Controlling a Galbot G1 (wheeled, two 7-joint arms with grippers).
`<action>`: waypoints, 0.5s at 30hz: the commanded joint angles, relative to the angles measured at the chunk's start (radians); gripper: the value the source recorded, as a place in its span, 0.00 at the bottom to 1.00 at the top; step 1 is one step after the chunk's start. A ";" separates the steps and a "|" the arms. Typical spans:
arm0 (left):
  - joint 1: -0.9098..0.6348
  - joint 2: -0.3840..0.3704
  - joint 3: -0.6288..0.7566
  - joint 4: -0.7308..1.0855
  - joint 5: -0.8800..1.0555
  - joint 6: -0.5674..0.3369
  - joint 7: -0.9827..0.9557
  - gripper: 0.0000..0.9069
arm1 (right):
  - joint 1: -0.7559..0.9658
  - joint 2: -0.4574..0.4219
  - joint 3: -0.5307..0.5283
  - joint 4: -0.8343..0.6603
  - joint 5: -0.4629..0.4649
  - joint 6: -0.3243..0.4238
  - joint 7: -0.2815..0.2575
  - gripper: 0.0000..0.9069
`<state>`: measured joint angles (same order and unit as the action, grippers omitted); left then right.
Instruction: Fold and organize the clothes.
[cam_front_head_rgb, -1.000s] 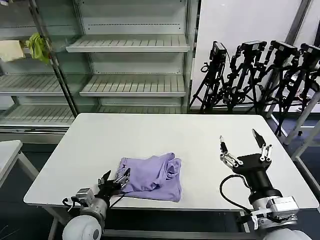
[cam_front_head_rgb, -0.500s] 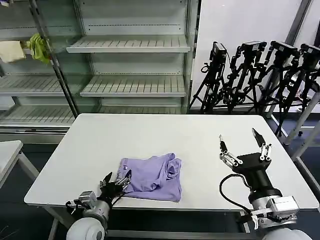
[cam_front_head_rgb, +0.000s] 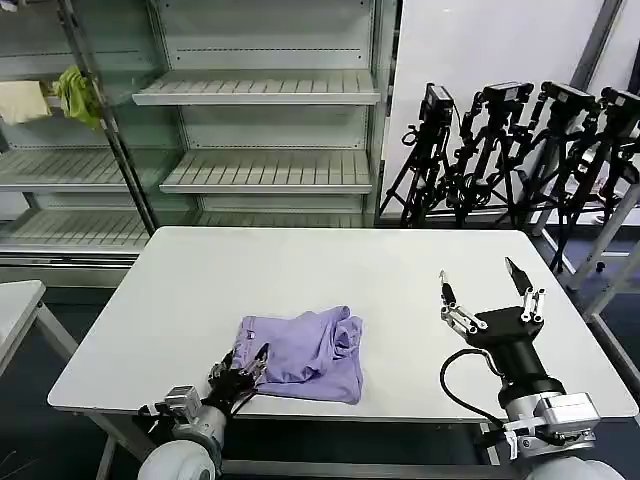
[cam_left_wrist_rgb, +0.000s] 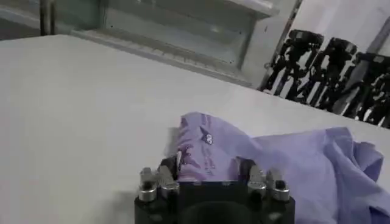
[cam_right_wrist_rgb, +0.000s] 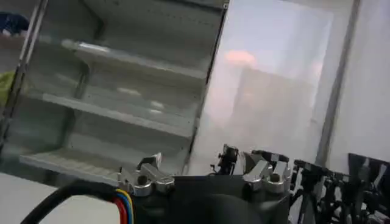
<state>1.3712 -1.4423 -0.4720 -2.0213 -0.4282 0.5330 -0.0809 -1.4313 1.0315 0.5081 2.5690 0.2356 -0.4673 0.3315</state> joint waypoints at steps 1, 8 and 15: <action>-0.002 0.001 0.001 -0.014 -0.002 -0.002 0.002 0.01 | 0.000 0.004 -0.002 0.049 -0.001 0.000 0.000 1.00; -0.016 0.005 -0.001 -0.011 -0.006 -0.003 0.003 0.01 | 0.000 0.006 0.001 0.049 -0.002 -0.001 -0.001 1.00; -0.032 0.011 0.000 -0.006 -0.006 -0.005 0.007 0.01 | -0.009 0.011 0.007 0.049 -0.005 -0.002 0.000 1.00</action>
<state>1.3460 -1.4329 -0.4719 -2.0246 -0.4357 0.5344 -0.0755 -1.4395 1.0419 0.5129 2.5690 0.2307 -0.4688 0.3308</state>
